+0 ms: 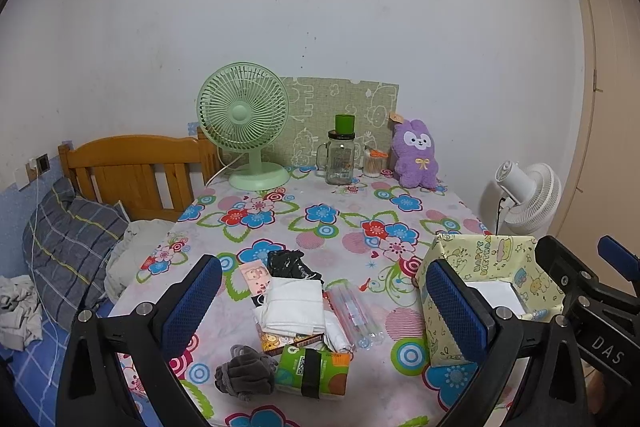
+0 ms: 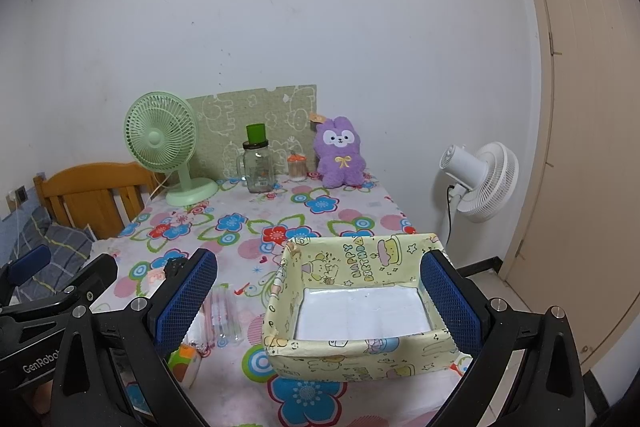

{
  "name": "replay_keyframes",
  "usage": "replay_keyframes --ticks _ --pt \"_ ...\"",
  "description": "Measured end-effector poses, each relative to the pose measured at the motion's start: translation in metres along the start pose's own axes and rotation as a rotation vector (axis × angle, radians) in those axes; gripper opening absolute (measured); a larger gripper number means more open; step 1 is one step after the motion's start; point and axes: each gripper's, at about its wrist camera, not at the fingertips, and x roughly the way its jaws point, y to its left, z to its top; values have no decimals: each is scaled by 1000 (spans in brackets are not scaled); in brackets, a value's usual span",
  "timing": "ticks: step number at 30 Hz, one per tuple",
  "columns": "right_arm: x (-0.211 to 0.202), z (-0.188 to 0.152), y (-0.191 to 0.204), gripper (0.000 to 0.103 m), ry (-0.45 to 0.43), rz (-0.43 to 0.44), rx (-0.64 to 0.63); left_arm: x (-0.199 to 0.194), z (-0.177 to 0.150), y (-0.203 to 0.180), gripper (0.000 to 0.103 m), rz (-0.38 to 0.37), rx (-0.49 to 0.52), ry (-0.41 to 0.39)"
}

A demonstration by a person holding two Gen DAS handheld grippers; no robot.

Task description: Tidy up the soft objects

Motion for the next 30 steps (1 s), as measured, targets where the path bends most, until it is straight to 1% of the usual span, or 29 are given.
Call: replay_keyframes --ticks 3,15,30 --pt "2 0 -1 103 3 -1 4 4 -1 0 103 -10 1 3" --pt "4 1 -1 103 9 -3 7 1 -4 0 103 -5 1 -14" --pt "4 1 2 103 4 -17 10 -1 -2 0 103 -5 5 -16"
